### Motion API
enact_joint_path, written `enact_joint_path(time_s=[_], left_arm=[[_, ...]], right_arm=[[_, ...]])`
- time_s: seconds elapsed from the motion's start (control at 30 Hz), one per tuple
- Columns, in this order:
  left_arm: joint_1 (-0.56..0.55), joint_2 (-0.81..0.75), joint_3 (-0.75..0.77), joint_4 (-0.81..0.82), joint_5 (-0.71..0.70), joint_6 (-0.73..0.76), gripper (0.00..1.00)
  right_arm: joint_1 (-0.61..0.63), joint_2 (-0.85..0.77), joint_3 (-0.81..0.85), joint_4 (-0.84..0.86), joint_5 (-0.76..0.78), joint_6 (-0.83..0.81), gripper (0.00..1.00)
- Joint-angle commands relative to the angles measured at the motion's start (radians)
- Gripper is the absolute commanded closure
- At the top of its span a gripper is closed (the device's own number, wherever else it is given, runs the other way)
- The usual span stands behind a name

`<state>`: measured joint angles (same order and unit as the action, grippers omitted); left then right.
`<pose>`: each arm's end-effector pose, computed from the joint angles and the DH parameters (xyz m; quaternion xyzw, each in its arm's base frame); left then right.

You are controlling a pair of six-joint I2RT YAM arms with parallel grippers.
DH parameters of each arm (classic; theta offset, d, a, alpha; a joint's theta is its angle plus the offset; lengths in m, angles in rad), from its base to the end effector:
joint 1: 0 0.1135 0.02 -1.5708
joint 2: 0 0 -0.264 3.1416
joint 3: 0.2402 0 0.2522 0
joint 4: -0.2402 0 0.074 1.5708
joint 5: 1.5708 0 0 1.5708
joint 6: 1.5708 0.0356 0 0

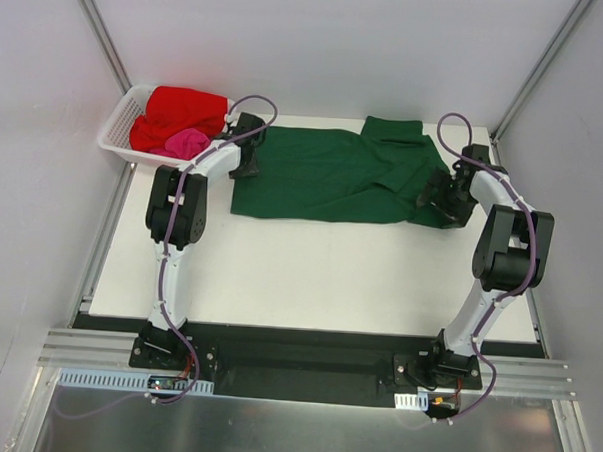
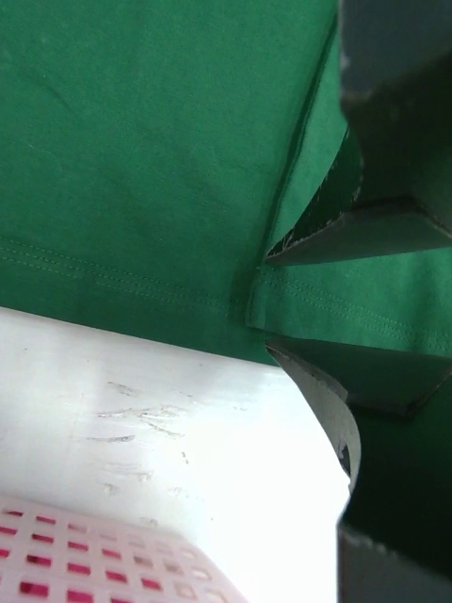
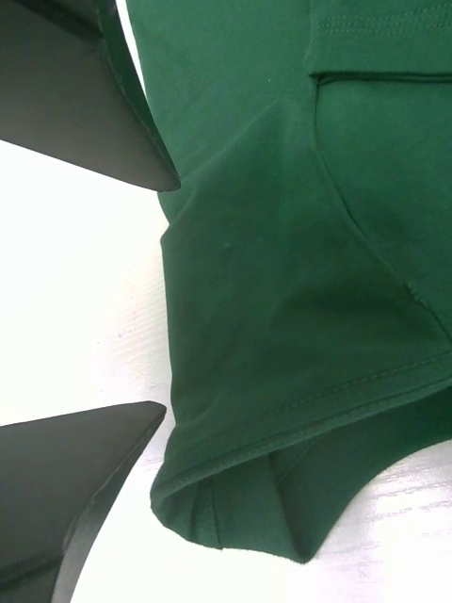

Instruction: Fold and stack the t-shirts

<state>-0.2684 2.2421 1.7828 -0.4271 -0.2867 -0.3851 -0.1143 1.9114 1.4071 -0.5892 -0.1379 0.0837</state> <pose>0.4836 -0.1226 0.1816 -0.1022 0.9280 0.0209 0.3577 0.3998 -0.0410 0.1994 0.0796 0.9662 0.0633 0.2368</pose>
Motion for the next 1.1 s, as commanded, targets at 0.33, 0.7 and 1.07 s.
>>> enact_joint_path(time_s=[0.33, 0.7, 1.07], left_arm=[[0.015, 0.010, 0.001, -0.012, -0.062, -0.041, 0.96], [0.031, 0.001, 0.047, -0.009, -0.117, -0.028, 1.00], [0.035, -0.018, 0.043, 0.004, -0.206, -0.027, 1.00]], right_arm=[[-0.015, -0.002, -0.028, -0.023, 0.043, -0.032, 0.03], [-0.019, 0.015, -0.034, -0.026, 0.052, -0.032, 0.03], [-0.019, 0.020, -0.042, -0.035, 0.070, -0.036, 0.01]])
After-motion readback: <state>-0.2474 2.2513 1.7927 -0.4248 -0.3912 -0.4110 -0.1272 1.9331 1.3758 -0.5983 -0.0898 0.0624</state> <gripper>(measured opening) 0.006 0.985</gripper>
